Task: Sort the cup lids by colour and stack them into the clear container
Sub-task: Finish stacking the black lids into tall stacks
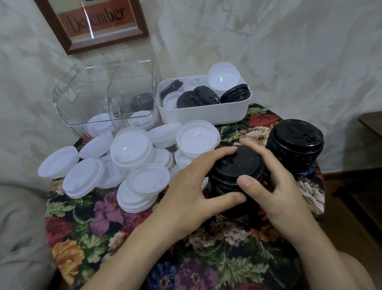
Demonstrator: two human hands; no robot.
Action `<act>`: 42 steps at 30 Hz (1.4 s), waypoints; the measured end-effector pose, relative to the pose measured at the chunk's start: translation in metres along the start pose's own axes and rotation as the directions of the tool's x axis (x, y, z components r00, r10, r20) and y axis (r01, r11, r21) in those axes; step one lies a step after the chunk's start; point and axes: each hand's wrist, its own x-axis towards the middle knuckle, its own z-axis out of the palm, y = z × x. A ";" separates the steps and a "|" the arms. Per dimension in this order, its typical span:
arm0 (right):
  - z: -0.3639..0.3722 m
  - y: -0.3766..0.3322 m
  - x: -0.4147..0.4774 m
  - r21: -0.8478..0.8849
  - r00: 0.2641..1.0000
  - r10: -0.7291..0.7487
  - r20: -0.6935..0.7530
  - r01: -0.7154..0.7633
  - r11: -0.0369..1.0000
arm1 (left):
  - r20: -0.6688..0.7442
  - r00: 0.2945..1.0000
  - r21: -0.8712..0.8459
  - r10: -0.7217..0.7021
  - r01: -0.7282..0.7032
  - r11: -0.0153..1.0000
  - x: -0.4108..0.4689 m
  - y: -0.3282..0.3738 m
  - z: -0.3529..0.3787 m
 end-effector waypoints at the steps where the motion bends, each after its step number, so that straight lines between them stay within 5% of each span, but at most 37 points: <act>1: 0.000 0.000 -0.001 0.011 1.000 -0.004 -0.005 0.005 1.000 | -0.003 1.000 -0.002 0.002 -0.002 1.000 0.000 -0.001 0.000; 33: -0.020 -0.007 0.012 -0.116 0.956 0.145 0.255 -0.119 0.986 | 0.093 0.987 -0.082 -0.128 0.136 0.987 0.002 -0.012 -0.006; 42: -0.012 -0.005 0.002 -0.134 0.975 0.152 0.161 -0.131 0.982 | 0.080 0.988 -0.089 -0.129 0.136 0.987 0.000 -0.012 -0.004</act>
